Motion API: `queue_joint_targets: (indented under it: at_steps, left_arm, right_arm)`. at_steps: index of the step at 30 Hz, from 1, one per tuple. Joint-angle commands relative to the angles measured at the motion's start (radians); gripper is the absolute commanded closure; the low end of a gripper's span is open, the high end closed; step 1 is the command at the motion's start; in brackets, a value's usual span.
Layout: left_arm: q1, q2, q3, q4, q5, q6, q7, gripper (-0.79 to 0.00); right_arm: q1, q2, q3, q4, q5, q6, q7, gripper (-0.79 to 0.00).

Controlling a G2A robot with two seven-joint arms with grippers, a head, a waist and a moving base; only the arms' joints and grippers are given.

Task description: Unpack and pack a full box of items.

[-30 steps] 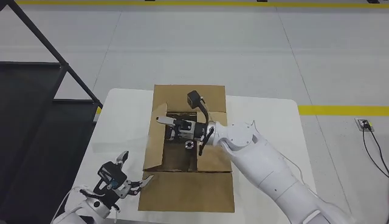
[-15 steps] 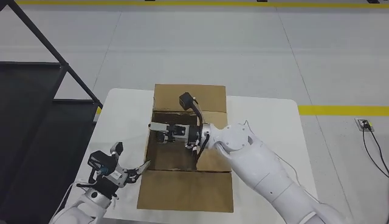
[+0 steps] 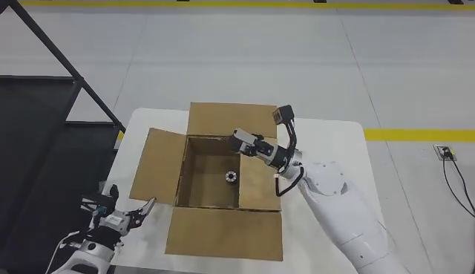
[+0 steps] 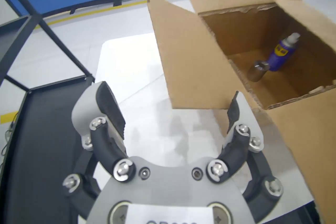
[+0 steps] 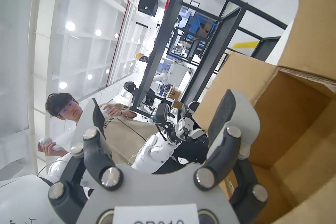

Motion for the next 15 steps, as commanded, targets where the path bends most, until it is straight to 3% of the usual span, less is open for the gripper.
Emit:
queue_joint_targets:
  at_steps: [1, 9, 15]
  left_arm:
    - [-0.01, -0.001, 0.008, 0.011, 0.01, 0.009, -0.022, -0.785]
    - [-0.069, -0.004, 0.042, 0.072, 0.025, 0.032, -0.089, -0.785]
    - [-0.032, -0.007, 0.027, 0.028, 0.017, 0.033, -0.042, -0.785]
  right_arm:
    - [-0.028, 0.009, 0.035, -0.022, -0.001, 0.014, 0.002, -0.785]
    - [-0.073, 0.032, 0.126, -0.025, 0.069, 0.026, 0.066, -0.785]
    - [-0.074, 0.038, 0.143, -0.005, 0.094, 0.021, 0.098, -0.785]
